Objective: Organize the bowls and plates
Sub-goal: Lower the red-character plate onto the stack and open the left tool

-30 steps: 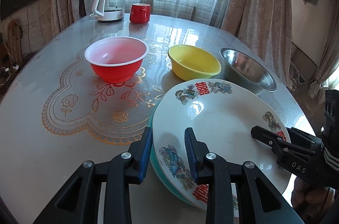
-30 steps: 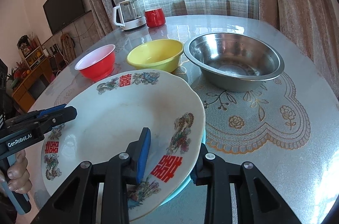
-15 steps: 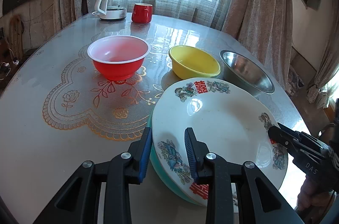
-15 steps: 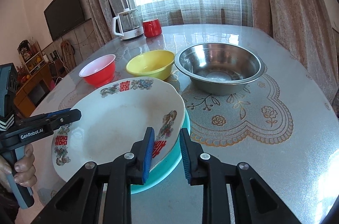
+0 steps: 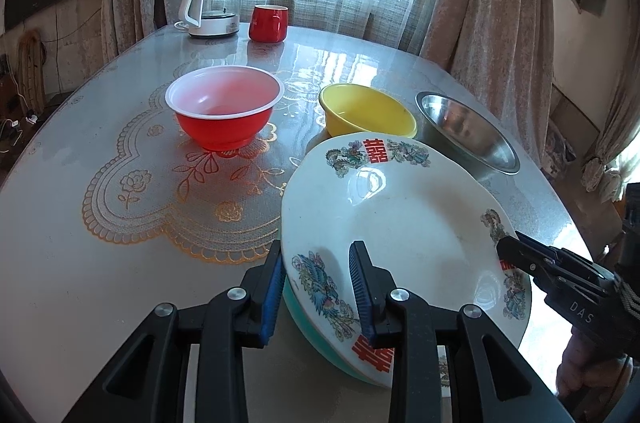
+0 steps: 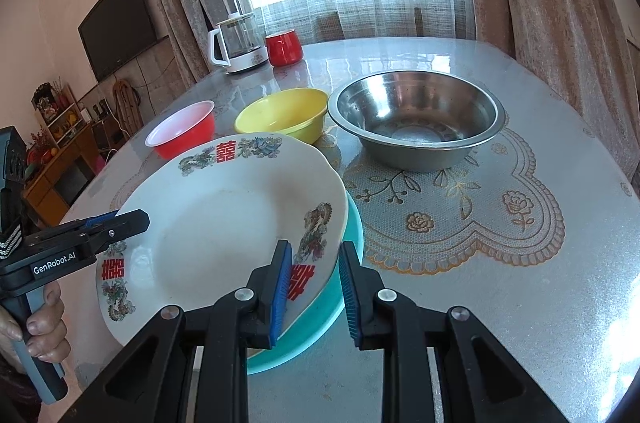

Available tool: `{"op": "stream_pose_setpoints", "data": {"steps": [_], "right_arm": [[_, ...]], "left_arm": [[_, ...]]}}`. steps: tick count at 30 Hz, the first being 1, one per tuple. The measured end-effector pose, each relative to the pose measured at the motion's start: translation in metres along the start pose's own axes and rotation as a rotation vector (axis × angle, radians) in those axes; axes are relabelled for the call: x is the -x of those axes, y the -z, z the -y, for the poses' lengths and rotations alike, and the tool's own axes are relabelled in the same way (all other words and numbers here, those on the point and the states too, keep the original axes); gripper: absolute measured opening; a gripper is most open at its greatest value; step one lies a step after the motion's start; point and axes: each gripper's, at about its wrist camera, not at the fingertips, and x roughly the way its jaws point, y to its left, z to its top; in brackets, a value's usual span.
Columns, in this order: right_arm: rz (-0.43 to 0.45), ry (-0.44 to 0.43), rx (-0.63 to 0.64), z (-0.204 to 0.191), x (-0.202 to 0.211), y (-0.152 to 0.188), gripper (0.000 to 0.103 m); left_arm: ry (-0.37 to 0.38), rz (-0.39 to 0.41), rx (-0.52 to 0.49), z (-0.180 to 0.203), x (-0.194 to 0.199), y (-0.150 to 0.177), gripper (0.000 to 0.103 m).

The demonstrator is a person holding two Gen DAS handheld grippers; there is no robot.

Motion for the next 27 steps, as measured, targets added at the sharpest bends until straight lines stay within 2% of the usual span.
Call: {"op": "stream_pose_setpoints", "data": {"steps": [4, 11, 18, 22, 27], "right_arm": [[-0.014, -0.015, -0.018, 0.001, -0.003, 0.001, 0.025], [-0.023, -0.029, -0.026, 0.003, -0.002, 0.001, 0.026], [-0.007, -0.007, -0.008, 0.000, 0.001, 0.002, 0.024], [0.013, 0.037, 0.038, -0.004, 0.005, 0.000, 0.023], [0.009, 0.020, 0.026, -0.002, 0.005, -0.001, 0.023]], "left_arm": [[-0.038, 0.021, -0.018, 0.003, 0.005, 0.002, 0.031], [-0.045, 0.055, -0.002, 0.001, 0.017, -0.004, 0.031], [-0.098, 0.036, -0.080, 0.013, 0.008, 0.004, 0.031], [-0.078, 0.017, -0.056, 0.009, 0.005, 0.003, 0.030], [-0.070, 0.009, -0.041, 0.008, 0.008, 0.001, 0.030]]}}
